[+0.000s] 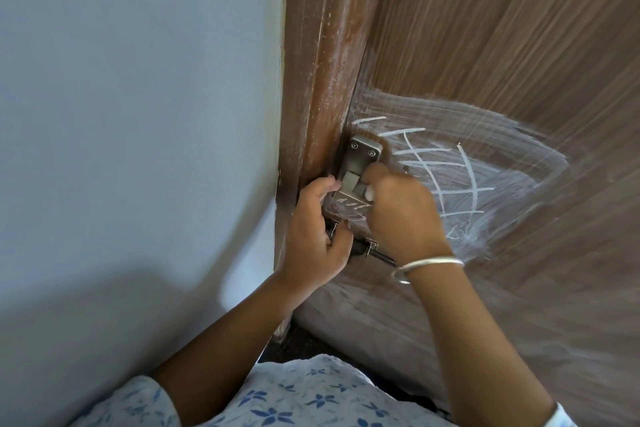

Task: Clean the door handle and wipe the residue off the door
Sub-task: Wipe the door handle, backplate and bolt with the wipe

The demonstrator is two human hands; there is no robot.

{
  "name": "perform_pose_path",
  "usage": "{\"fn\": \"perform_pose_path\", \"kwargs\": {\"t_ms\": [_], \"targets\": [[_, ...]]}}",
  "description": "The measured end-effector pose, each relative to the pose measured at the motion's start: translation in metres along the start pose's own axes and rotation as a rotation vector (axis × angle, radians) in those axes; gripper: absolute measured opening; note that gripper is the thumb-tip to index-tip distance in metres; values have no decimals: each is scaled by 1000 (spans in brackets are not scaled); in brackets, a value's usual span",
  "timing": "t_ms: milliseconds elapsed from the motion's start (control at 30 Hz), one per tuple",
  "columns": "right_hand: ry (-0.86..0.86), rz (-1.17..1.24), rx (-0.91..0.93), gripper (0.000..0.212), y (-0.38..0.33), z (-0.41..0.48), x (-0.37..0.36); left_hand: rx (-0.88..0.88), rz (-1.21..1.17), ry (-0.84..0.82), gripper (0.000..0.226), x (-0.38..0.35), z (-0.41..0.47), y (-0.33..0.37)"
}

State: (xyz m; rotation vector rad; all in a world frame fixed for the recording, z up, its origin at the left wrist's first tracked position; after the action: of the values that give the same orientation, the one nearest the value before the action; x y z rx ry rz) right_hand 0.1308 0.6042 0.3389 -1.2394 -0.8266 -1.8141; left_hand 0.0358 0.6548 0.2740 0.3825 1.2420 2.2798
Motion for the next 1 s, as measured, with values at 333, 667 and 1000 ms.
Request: {"fn": "perform_pose_path", "kwargs": {"t_ms": [333,667,1000], "targets": [[201,145,258,38,-18,-29,14,29,-23,-67,56,-5,1,-3],[135,40,49,37,25,-54,14,-14,116,-69,57,-4,1,-3],[137,30,137,28,-5,-43,11,2,105,-97,60,-3,-1,-4]]}}
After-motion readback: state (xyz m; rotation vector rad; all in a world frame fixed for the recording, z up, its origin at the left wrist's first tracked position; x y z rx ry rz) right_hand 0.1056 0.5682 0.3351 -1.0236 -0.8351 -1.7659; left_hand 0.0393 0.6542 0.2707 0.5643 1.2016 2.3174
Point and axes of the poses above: each hand's wrist, its own z-axis towards the middle knuckle, its own x-axis out of the back of the hand, y = z × x, the point moved 7 cm from there along z, towards the middle knuckle, and after that the axes turned 12 degrees about -z, right-handed, at the moved point
